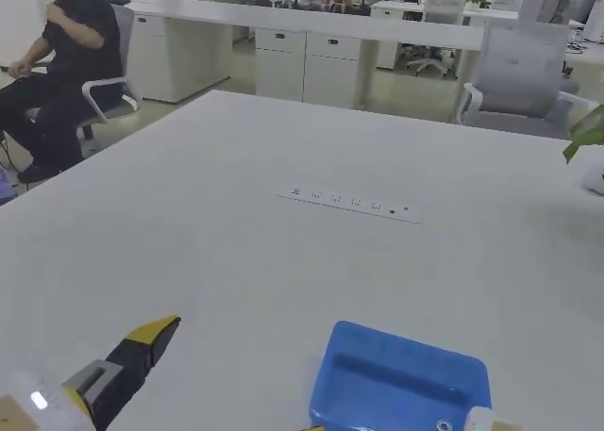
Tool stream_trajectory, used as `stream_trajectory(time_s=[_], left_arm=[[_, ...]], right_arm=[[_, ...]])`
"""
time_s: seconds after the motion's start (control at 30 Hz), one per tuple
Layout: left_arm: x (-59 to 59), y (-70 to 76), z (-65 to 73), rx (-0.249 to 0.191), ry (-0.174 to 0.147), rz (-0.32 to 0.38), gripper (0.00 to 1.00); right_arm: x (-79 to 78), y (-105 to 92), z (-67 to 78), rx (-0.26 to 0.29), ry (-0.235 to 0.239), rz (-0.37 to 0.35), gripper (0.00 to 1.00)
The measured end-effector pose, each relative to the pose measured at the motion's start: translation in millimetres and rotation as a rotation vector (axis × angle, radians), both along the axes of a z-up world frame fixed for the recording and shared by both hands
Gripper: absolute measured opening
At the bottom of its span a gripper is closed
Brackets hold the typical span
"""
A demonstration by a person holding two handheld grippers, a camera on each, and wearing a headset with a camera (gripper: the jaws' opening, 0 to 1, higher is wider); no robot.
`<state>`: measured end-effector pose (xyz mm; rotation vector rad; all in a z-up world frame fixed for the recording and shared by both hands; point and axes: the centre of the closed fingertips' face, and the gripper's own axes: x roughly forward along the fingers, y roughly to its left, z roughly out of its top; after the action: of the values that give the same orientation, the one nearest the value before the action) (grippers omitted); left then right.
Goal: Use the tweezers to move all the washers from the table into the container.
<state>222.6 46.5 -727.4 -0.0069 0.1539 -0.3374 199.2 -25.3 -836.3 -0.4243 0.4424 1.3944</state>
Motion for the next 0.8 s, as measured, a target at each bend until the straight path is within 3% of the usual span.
stream_trajectory(time_s=[0.03, 0.1, 0.23, 0.33, 0.57, 0.73, 0.8], left_arm=[[0.0, 0.2, 0.0, -0.002, -0.001, 0.001, 0.94], [0.1, 0.7, -1.0, 0.000, 0.004, 0.002, 0.94], [-0.1, -0.3, -1.6, 0.004, 0.006, -0.003, 0.93], [-0.6, -2.3, 0.3, -0.010, -0.001, -0.013, 0.94], [-0.9, -1.8, -2.4, 0.007, 0.009, -0.011, 0.93], [-0.7, 0.1, -1.2, 0.004, 0.003, -0.001, 0.93], [-0.7, 0.2, -1.2, 0.001, 0.004, -0.001, 0.93]], right_arm=[[0.9, 0.6, -0.1, -0.009, -0.029, 0.006, 0.03], [-2.7, 3.3, -0.7, -0.007, -0.012, 0.004, 0.03], [-4.8, 6.7, -0.9, -0.017, -0.041, 0.020, 0.03], [-4.2, 5.8, -0.7, -0.015, -0.033, 0.016, 0.03], [2.1, -3.4, -0.1, 0.013, 0.038, -0.051, 0.03], [5.5, -10.5, 1.2, 0.061, 0.178, -0.143, 0.03], [7.1, -14.8, 2.0, 0.060, 0.190, -0.153, 0.03]])
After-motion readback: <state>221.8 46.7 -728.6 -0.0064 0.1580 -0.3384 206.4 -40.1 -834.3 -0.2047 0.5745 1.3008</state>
